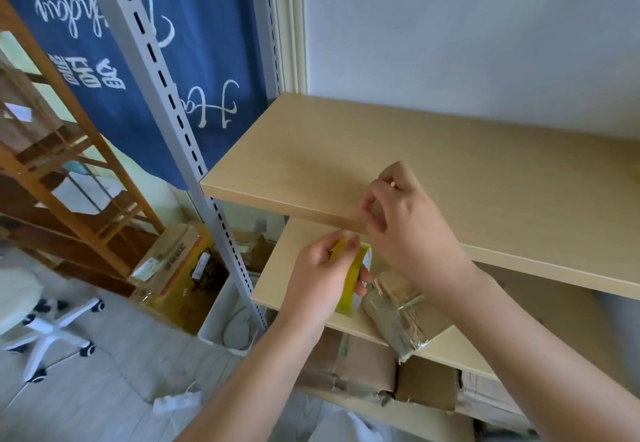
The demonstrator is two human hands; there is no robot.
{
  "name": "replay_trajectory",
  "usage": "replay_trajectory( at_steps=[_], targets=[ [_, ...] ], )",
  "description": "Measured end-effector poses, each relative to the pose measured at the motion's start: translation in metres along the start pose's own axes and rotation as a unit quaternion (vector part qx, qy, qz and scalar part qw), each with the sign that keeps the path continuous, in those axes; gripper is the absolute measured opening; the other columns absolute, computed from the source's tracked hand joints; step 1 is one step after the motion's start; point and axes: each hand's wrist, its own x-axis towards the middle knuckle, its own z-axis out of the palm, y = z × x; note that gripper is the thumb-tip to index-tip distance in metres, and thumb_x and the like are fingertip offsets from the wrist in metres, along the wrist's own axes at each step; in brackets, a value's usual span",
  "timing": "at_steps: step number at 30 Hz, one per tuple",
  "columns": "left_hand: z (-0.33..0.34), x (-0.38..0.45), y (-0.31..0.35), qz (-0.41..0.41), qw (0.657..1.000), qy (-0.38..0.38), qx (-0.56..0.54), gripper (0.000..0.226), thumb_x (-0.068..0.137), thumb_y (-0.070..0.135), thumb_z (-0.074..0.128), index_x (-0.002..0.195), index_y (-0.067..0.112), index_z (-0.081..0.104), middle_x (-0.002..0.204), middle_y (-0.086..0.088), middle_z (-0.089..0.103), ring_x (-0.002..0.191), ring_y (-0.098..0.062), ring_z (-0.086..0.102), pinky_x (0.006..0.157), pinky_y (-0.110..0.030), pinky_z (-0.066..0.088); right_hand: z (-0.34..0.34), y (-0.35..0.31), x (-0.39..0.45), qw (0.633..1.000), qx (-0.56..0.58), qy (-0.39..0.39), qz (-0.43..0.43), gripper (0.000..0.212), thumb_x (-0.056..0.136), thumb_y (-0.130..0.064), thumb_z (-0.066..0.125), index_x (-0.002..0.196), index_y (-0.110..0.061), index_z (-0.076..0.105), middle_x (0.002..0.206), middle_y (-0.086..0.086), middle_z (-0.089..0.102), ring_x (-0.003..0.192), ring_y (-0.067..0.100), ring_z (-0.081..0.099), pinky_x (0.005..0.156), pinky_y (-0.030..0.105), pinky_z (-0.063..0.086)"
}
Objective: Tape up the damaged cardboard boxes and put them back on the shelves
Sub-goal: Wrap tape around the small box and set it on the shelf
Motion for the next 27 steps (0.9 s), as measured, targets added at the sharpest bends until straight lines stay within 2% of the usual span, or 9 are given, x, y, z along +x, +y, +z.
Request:
replay_trajectory(
  at_steps=[6,9,12,16,19,21,23,25,27],
  targets=[
    [-0.003,0.009,-0.010,0.040,0.999,-0.032,0.017,0.022,0.101,0.033,0.055,0.102,0.013,0.064,0.069,-0.009,0.069,0.053,-0.016,0.060,0.054,-0.021,0.050,-0.005,0.019,0.006,0.987,-0.008,-0.009,0.163,0.092,0.072,-0.066,0.072,0.141,-0.023,0.030,0.124,0.000,0.035,0.096,0.025,0.055,0.075,0.032,0.043],
    [-0.001,0.012,-0.016,0.079,0.996,-0.009,0.049,0.026,0.098,0.042,0.056,0.106,0.019,0.064,0.081,-0.003,0.072,0.068,-0.014,0.069,0.061,-0.020,0.052,-0.009,0.018,-0.002,0.979,0.007,0.117,0.165,0.060,0.082,-0.031,0.072,0.134,-0.018,0.046,0.118,0.000,0.043,0.092,0.023,0.056,0.072,0.037,0.050],
    [-0.006,0.013,-0.029,0.126,0.980,0.040,0.152,0.028,0.094,0.060,0.044,0.104,0.041,0.061,0.085,0.022,0.066,0.077,0.006,0.061,0.068,-0.008,0.045,-0.007,0.023,-0.046,0.958,0.041,0.283,-0.004,0.016,0.088,-0.002,0.055,0.100,-0.007,0.065,0.094,0.003,0.055,0.075,0.021,0.053,0.063,0.038,0.044],
    [-0.002,0.013,-0.050,0.052,0.986,0.152,0.033,0.059,0.083,0.078,0.031,0.125,0.045,0.056,0.108,0.044,0.056,0.100,0.028,0.049,0.082,0.006,0.033,0.002,0.039,-0.109,0.969,-0.026,0.187,-0.157,0.015,0.087,-0.007,0.049,0.097,-0.012,0.059,0.086,0.009,0.067,0.067,0.024,0.052,0.061,0.030,0.032],
    [-0.002,0.023,-0.079,0.022,0.967,0.253,-0.037,0.025,0.104,0.043,0.042,0.106,0.036,0.066,0.095,0.021,0.066,0.091,-0.002,0.061,0.079,-0.017,0.047,0.016,0.046,-0.127,0.978,-0.017,0.123,-0.168,0.019,0.085,-0.008,0.048,0.085,-0.008,0.067,0.086,0.004,0.067,0.065,0.025,0.053,0.059,0.033,0.037],
    [-0.004,0.028,-0.107,-0.049,0.964,0.260,0.015,0.019,0.099,0.012,0.047,0.090,0.020,0.062,0.086,-0.005,0.061,0.081,-0.025,0.054,0.069,-0.030,0.041,0.032,0.062,-0.133,0.992,-0.058,0.068,-0.089,0.021,0.087,-0.013,0.048,0.084,-0.011,0.068,0.082,0.001,0.063,0.068,0.027,0.055,0.061,0.037,0.041],
    [0.000,0.034,-0.138,-0.122,0.964,0.166,0.165,0.015,0.095,0.007,0.051,0.085,0.015,0.060,0.085,-0.015,0.057,0.078,-0.031,0.049,0.069,-0.033,0.037,0.053,0.093,-0.138,0.985,-0.099,-0.038,0.135,0.034,0.093,-0.030,0.048,0.117,-0.013,0.063,0.114,0.008,0.062,0.103,0.033,0.058,0.083,0.042,0.047],
    [0.013,0.044,-0.158,-0.104,0.946,0.073,0.299,0.016,0.099,0.019,0.053,0.108,0.012,0.065,0.104,-0.009,0.065,0.093,-0.025,0.059,0.082,-0.032,0.043,0.070,0.125,-0.148,0.916,-0.062,-0.141,0.370,0.080,0.093,-0.056,0.050,0.154,-0.012,0.023,0.161,0.011,0.018,0.146,0.032,0.021,0.113,0.046,0.030],
    [0.031,0.062,-0.162,-0.059,0.916,0.015,0.396,0.049,0.101,0.041,0.050,0.142,0.015,0.048,0.141,-0.005,0.054,0.127,-0.023,0.053,0.100,-0.033,0.043,0.090,0.141,-0.160,0.876,0.002,-0.158,0.455,0.111,0.085,-0.069,0.053,0.156,-0.009,-0.009,0.163,0.011,-0.018,0.151,0.029,-0.013,0.122,0.044,0.010]
  ],
)
